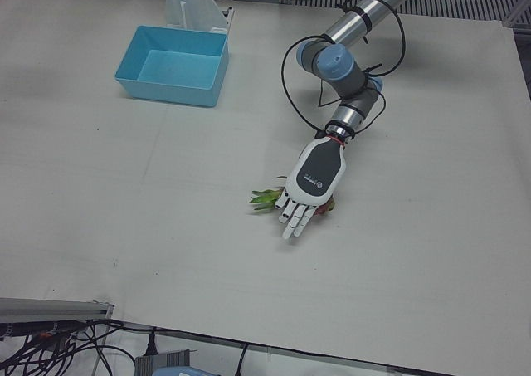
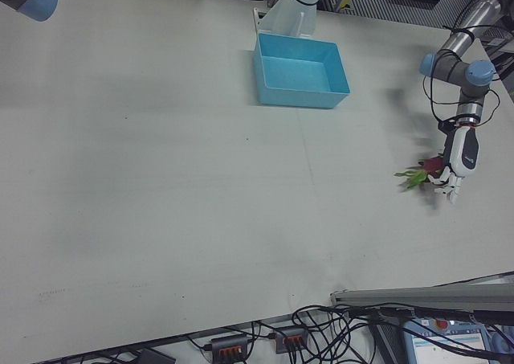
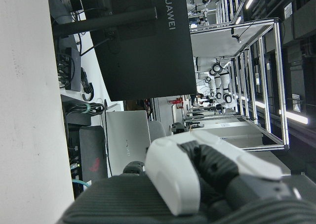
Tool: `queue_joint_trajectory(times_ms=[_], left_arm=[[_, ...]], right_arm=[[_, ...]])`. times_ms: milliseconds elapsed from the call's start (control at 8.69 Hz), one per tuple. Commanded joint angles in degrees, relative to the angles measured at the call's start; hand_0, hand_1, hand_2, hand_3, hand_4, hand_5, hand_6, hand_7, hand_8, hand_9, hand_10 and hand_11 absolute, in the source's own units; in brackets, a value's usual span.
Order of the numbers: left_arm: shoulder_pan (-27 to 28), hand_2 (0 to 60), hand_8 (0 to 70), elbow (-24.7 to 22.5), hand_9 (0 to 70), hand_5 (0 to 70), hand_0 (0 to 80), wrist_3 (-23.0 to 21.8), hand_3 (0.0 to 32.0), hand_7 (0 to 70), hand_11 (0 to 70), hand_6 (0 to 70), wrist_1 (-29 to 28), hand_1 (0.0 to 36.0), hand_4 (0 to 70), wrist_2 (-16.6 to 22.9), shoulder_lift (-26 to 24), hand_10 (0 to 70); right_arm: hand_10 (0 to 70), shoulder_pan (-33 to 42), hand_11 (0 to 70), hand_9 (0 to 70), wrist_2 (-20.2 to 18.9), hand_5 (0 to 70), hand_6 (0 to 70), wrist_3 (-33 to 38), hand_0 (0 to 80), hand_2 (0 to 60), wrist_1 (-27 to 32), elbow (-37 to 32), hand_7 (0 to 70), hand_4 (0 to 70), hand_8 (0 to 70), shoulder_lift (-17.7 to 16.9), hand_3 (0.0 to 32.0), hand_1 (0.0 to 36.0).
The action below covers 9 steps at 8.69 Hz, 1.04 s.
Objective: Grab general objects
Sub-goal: 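Close the left hand's fingers around the pink dragon fruit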
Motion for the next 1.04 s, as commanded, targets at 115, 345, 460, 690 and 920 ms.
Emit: queue_joint_trajectory(times_ms=[115,345,460,690,920], left_arm=[[0.0,60.0,2.3,1.4,18.6,70.0,80.0,-0.1,0.0,70.0,30.3,16.5,0.0,36.0,0.1,-0.1,-0.8,16.8],[0.0,60.0,6.5,1.4,18.6,70.0,80.0,0.0,0.0,70.0,63.1,37.7,-0.1,36.0,11.6,-0.1,-0.8,41.5],[0.0,60.0,12.1,1.4,18.8,70.0,80.0,0.0,0.0,70.0,70.0,54.9,-0.2,36.0,22.2,-0.1,-0.8,58.3],[0.0,60.0,42.1,1.4,48.2,70.0,80.0,0.0,0.0,70.0,70.0,70.0,-0.5,36.0,31.0,-0.1,-0.8,70.0],[0.0,60.0,70.0,0.9,70.0,70.0,80.0,-0.1,0.0,70.0,70.0,70.0,-0.7,36.0,40.9,-1.0,-0.7,70.0]], right_arm=[[0.0,0.0,0.0,0.0,0.0,0.0,0.0,0.0,0.0,0.0,0.0,0.0,0.0,0.0,0.0,0.0,0.0,0.0],[0.0,0.0,0.0,0.0,0.0,0.0,0.0,0.0,0.0,0.0,0.0,-0.1,0.0,0.0,0.0,0.0,0.0,0.0],[0.0,0.0,0.0,0.0,0.0,0.0,0.0,0.0,0.0,0.0,0.0,0.0,0.0,0.0,0.0,0.0,0.0,0.0],[0.0,0.0,0.0,0.0,0.0,0.0,0.0,0.0,0.0,0.0,0.0,0.0,0.0,0.0,0.0,0.0,0.0,0.0],[0.0,0.0,0.0,0.0,0.0,0.0,0.0,0.0,0.0,0.0,0.0,0.0,0.0,0.0,0.0,0.0,0.0,0.0]])
